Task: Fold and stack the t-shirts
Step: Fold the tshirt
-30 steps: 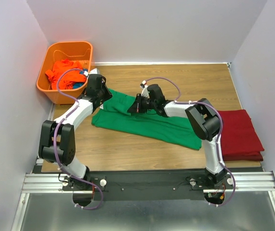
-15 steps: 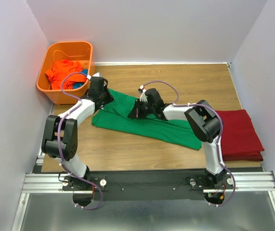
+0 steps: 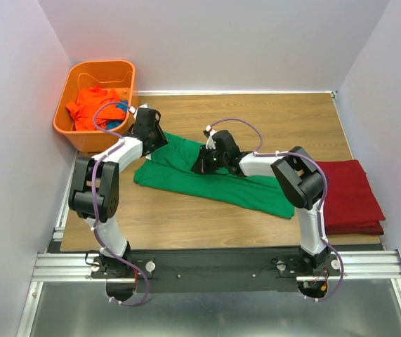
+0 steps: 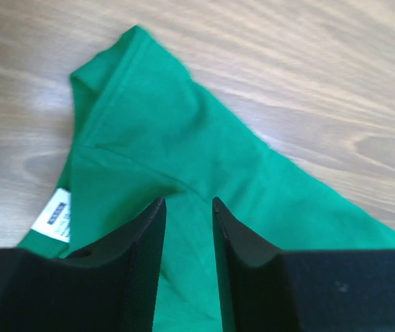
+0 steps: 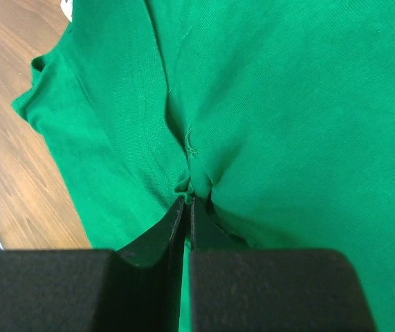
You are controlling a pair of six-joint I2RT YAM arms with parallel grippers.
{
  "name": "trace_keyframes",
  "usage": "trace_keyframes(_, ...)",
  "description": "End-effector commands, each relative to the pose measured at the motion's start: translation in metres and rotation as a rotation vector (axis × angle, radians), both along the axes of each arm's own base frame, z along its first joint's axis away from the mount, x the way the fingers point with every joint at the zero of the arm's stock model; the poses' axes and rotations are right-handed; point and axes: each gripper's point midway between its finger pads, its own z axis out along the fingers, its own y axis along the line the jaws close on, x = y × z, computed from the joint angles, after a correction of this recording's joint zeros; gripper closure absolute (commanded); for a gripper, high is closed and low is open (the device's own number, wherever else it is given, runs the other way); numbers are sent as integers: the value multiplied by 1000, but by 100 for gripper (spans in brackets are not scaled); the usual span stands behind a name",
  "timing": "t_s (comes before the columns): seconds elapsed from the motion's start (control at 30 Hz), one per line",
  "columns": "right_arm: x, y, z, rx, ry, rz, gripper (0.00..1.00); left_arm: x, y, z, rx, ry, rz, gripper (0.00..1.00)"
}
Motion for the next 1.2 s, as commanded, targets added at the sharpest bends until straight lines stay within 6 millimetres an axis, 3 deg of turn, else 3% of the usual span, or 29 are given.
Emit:
trace_keyframes(0.0, 0, -5, 3, -36, -31, -10, 88, -2, 22, -20, 109, 65, 54, 58)
trace_keyframes(0.5, 1, -4, 2, -33, -27, -10, 88, 14, 5, -34, 165, 77, -31, 55)
trace_keyframes(0.8, 2, -2, 4, -28, -27, -11, 88, 8, 3, -49, 229, 125, -32, 56)
trace_keyframes(0.97, 2, -2, 4, -26, -27, -11, 88, 7, -2, -43, 229, 113, -42, 63)
trace_keyframes(1.17, 3, -2, 7, -25, -32, -14, 88, 7, -3, -28, 223, 87, -53, 82)
